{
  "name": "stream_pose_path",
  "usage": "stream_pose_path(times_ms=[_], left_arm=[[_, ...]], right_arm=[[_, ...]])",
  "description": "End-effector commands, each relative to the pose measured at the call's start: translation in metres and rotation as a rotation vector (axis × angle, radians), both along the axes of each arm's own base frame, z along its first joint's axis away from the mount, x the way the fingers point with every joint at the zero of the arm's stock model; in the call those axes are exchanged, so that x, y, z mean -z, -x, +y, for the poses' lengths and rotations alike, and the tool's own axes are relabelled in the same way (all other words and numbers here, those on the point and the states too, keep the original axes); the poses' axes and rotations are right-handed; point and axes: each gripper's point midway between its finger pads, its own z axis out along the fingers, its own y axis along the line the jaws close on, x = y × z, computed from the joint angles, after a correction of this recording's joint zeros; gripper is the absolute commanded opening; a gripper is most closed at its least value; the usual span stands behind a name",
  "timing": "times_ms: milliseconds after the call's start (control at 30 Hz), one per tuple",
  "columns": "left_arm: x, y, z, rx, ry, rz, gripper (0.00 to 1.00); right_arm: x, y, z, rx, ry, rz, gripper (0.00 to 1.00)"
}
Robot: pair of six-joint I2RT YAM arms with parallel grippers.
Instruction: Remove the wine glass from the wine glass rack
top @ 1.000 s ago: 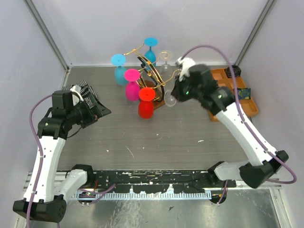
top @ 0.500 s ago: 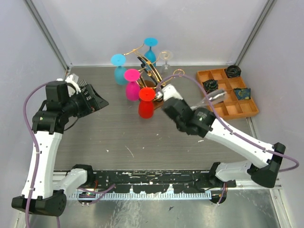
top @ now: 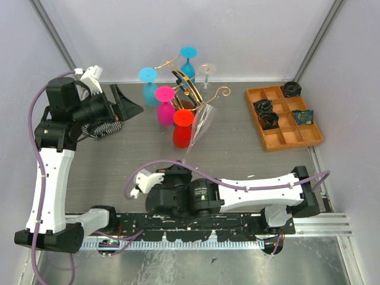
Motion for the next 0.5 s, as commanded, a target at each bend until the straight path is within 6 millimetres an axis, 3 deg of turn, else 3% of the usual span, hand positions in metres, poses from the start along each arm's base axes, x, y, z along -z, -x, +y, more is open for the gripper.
stream_pose_path(times_ms=[0, 133, 300, 467], left_arm=[[-0.032, 0.011, -0.026, 0.188, 0.093, -0.110, 0.98], [-0.032, 0.020, -0.037, 0.279, 0.094, -0.122, 0.98], [-0.018, 0.029, -0.039, 0.311, 0.039, -0.121, 0.98], [-0.017, 0.042, -0.045, 0.364, 0.033, -0.146, 0.98]], right_arm=[[-0.025, 0.008, 0.020, -0.094, 0.044, -0.069, 0.01], [-0.023, 0.020, 0.046, -0.174, 0.083, -0.074, 0.01], [-0.017, 0.037, 0.080, -0.270, 0.099, -0.059, 0.01], [-0.011, 0.045, 0.105, -0.329, 0.122, -0.043, 0.01]])
